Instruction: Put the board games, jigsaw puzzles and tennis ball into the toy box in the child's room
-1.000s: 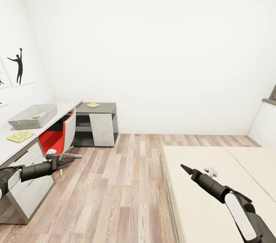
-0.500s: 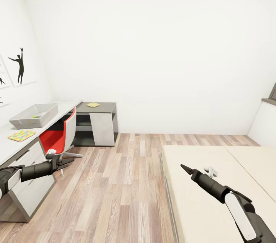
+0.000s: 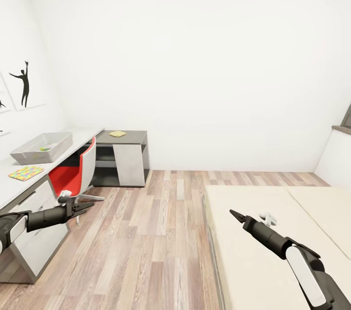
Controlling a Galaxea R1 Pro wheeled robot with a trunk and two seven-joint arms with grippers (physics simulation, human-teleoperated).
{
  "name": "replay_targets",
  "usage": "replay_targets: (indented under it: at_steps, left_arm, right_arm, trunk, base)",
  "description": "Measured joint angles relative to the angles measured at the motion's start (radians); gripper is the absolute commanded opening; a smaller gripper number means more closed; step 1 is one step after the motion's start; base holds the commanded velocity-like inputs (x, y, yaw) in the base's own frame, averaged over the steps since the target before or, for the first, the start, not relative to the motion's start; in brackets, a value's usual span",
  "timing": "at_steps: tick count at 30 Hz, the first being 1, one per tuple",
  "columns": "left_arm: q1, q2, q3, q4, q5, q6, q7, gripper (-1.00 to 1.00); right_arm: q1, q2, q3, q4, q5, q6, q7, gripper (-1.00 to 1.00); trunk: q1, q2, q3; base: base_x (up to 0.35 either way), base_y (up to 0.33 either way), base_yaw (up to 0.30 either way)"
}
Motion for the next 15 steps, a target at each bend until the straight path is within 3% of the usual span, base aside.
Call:
replay_targets:
  at_steps: [15]
  left_arm:
    - [0.0, -0.001, 0.0, 0.0, 0.0, 0.0, 0.002, 1.0]
  right_arm:
    - [0.0, 0.0, 0.0, 0.0, 0.0, 0.0, -0.001, 1.0]
  trunk:
    - [0.0, 0.0, 0.0]
  base:
    - [0.0, -0.264, 0.0]
